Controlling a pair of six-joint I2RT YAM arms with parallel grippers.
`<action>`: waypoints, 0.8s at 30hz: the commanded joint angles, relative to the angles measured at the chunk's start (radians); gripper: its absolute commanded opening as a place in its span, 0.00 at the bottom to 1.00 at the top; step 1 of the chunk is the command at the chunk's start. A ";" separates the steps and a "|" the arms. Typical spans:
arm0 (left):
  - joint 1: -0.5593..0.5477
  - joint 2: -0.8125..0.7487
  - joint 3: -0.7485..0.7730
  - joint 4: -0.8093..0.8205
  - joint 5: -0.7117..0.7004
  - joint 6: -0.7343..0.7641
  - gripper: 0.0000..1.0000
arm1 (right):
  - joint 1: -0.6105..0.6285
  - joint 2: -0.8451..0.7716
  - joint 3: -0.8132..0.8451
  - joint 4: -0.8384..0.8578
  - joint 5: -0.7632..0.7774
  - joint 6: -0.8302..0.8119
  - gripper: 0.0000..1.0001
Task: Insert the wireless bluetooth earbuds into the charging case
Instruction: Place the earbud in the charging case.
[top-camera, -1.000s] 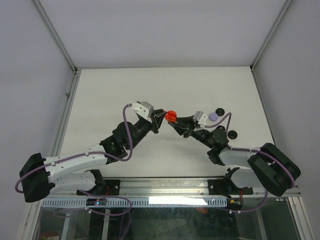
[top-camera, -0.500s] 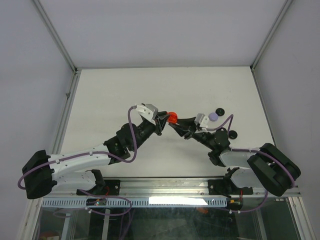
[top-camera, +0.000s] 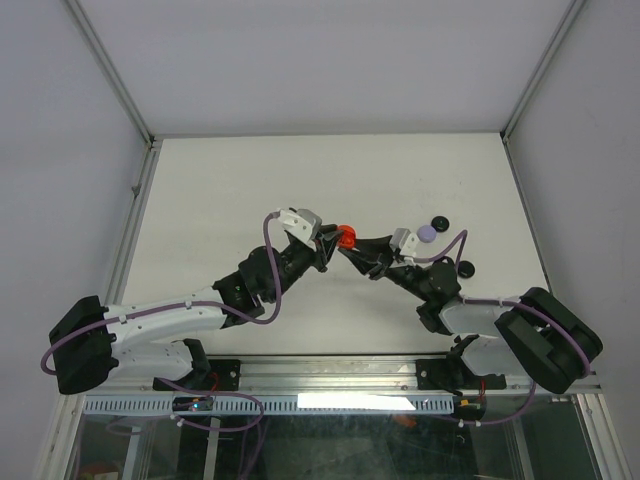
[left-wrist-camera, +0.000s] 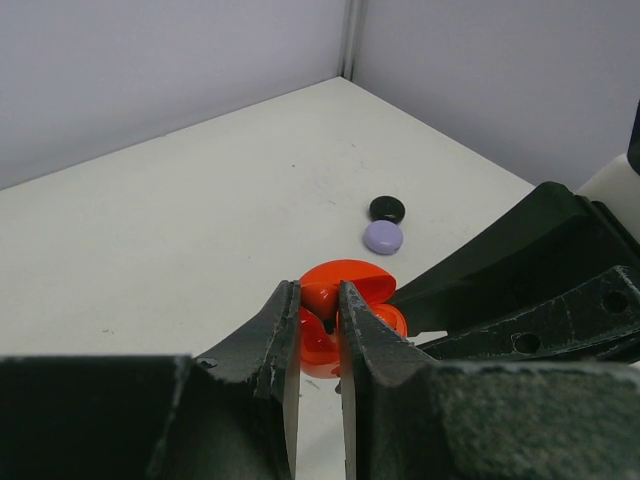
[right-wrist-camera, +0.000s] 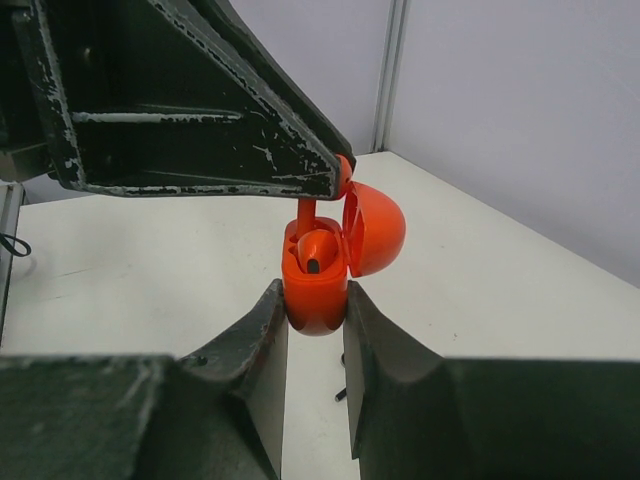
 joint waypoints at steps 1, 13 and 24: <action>-0.014 -0.005 0.036 0.020 0.008 -0.006 0.08 | 0.005 -0.027 0.000 0.079 0.038 -0.017 0.00; -0.021 -0.015 0.048 -0.038 0.036 -0.034 0.08 | 0.005 -0.019 0.005 0.077 0.040 -0.016 0.00; -0.021 -0.003 0.109 -0.136 0.007 -0.059 0.30 | 0.005 -0.017 0.006 0.074 0.029 -0.005 0.00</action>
